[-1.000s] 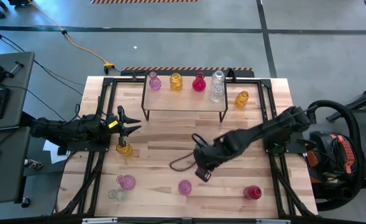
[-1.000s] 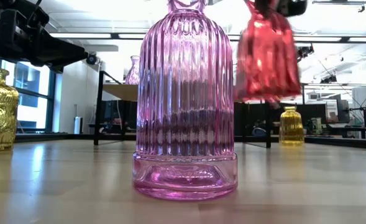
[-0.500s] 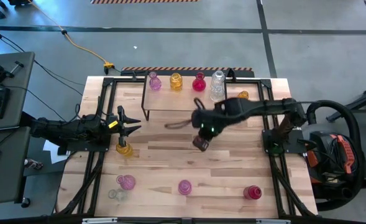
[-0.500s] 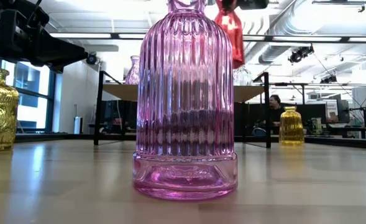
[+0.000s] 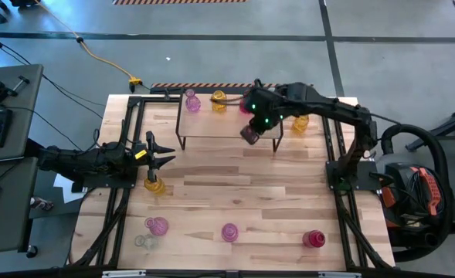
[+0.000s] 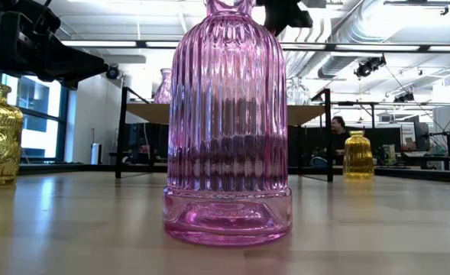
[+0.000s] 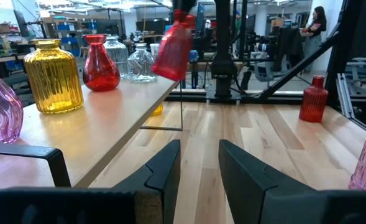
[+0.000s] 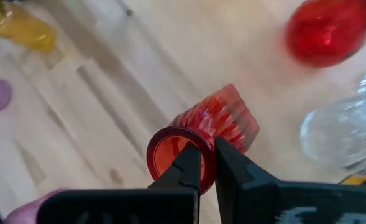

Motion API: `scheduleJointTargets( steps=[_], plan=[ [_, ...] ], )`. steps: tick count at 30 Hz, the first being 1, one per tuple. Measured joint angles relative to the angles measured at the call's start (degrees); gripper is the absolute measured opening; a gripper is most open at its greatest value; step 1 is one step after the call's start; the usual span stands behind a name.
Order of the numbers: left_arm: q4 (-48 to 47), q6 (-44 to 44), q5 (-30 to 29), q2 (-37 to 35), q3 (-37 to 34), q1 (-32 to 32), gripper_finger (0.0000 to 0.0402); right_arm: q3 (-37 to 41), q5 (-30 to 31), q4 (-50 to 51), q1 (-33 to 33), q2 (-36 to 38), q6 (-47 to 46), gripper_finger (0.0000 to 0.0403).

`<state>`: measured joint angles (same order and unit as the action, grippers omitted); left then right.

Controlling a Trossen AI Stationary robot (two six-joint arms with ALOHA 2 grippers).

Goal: Sort vases onto shelf
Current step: Put the left red vase on the shelf aligned with the other red vase

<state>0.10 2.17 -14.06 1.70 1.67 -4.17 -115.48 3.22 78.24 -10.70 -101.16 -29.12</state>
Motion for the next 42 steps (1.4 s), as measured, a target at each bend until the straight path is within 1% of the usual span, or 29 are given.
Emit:
scheduleJointTargets(
  steps=[8, 13, 20, 29, 36, 42],
  plan=[
    [0.01, 0.00, 0.00, 0.01, 0.00, -0.01, 0.0100, 0.00, -1.11, -0.71, -6.05, -0.39, 5.59, 0.0000],
    [0.01, 0.00, 0.00, -0.01, 0.00, -0.01, 0.0100, 0.00, -5.53, -1.44, -9.25, -1.16, 10.56, 0.0000],
    [0.01, 0.00, 0.00, 0.00, 0.00, 0.00, 0.0100, 0.00, -9.43, -2.56, -13.00, -1.38, 16.30, 0.0000],
    [0.02, 0.00, 0.00, -0.01, 0.00, 0.01, 0.0100, 0.02, -12.75, -2.78, -15.41, -2.26, 22.03, 0.0000],
    [0.03, 0.00, 0.00, -0.01, 0.00, 0.00, 0.0100, 0.04, -13.46, -2.88, -17.02, -3.72, 23.15, 0.0000],
    [0.02, 0.00, 0.00, -0.01, 0.00, 0.01, 0.0100, 0.04, -14.24, -2.82, -17.07, -3.87, 23.19, 0.0000]
  ],
)
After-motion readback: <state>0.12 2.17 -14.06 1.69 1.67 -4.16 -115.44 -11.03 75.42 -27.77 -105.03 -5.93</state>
